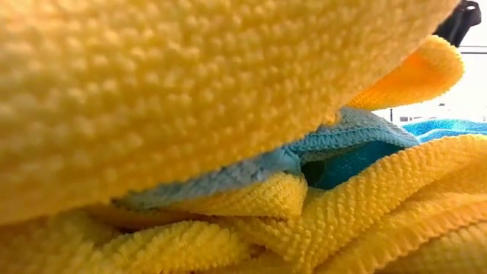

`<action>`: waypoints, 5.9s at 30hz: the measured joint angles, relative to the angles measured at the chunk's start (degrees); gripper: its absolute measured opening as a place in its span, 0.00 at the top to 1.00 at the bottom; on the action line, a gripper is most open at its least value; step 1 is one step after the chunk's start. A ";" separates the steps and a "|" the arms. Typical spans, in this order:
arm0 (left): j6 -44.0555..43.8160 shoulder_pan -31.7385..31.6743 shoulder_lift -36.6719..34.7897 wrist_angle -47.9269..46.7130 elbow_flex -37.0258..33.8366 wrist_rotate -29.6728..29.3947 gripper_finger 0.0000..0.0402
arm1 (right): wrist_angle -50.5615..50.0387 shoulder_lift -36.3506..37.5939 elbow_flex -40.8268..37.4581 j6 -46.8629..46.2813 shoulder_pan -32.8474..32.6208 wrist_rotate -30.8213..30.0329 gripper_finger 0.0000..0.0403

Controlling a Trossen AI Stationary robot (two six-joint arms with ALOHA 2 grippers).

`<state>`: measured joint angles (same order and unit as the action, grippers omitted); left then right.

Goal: Sort microfiber towel by color & place in baskets
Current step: Put the blue towel into the right transparent bin, then put the yellow towel into the left transparent bin

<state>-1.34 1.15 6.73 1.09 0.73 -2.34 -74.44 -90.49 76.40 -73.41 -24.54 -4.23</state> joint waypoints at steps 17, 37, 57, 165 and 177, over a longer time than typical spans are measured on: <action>-0.01 0.02 0.00 0.01 0.00 0.00 1.00 | 21.05 -3.39 -22.54 -1.20 -1.72 5.32 0.37; 0.00 0.01 -0.01 0.01 0.00 -0.01 1.00 | 7.21 2.03 -8.86 -6.60 -3.44 -2.74 0.97; 0.00 0.00 0.00 0.00 0.00 -0.01 1.00 | 2.61 3.04 -2.32 -7.63 -4.78 -8.94 0.90; 0.00 0.00 0.01 0.01 0.00 -0.01 1.00 | 20.56 22.30 -27.63 34.73 61.84 -10.21 0.84; 0.00 0.00 0.01 0.00 0.00 -0.01 1.00 | 9.73 27.37 -17.73 36.29 60.49 -10.47 0.62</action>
<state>-1.34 1.15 6.74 1.09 0.73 -2.35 -64.70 -63.13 58.67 -37.12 35.95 -14.69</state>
